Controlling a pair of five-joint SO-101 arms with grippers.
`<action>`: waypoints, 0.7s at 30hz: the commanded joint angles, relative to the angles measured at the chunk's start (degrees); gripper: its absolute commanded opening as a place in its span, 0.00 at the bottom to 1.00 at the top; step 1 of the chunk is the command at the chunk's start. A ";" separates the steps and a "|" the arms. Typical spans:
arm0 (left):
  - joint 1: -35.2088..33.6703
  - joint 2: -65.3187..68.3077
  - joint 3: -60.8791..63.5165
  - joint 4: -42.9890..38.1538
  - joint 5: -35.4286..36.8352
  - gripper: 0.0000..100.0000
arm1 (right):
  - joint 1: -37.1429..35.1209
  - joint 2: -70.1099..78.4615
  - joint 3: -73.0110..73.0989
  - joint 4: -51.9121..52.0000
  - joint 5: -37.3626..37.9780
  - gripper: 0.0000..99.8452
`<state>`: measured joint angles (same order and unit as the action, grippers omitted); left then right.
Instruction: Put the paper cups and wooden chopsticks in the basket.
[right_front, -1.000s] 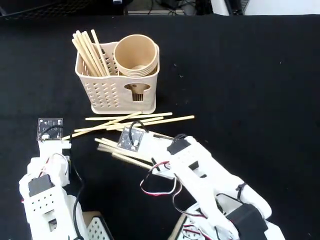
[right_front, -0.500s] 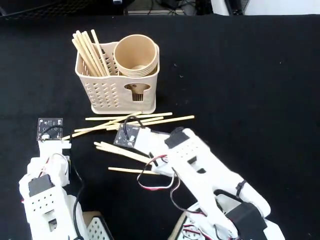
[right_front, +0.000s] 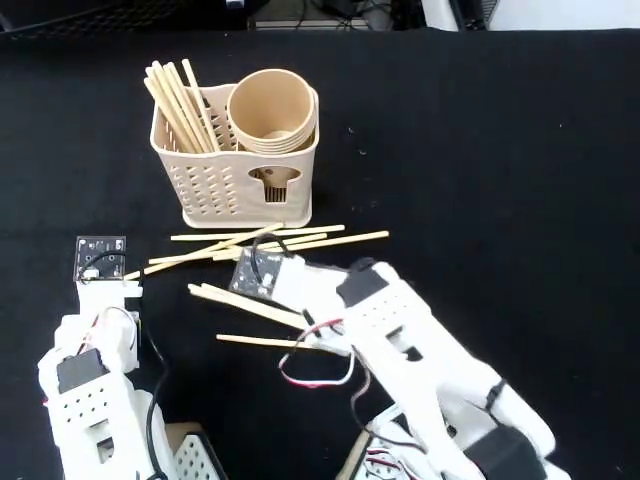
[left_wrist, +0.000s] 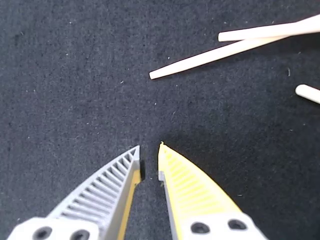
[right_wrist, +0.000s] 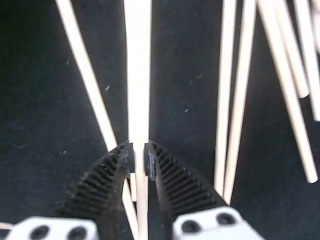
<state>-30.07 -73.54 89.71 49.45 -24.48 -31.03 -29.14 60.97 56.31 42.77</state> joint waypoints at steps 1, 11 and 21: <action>0.31 0.18 -0.13 -1.23 -0.09 0.08 | 0.18 -3.65 2.33 1.14 0.09 0.11; 0.31 0.18 -0.13 -1.23 -0.09 0.08 | -3.96 -7.34 8.04 1.41 -0.09 0.23; 0.31 0.18 -0.13 -1.14 -0.09 0.08 | -6.59 -7.25 11.56 -5.19 -2.73 0.23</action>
<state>-30.07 -73.54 89.71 49.45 -24.48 -36.84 -35.12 73.10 52.53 40.84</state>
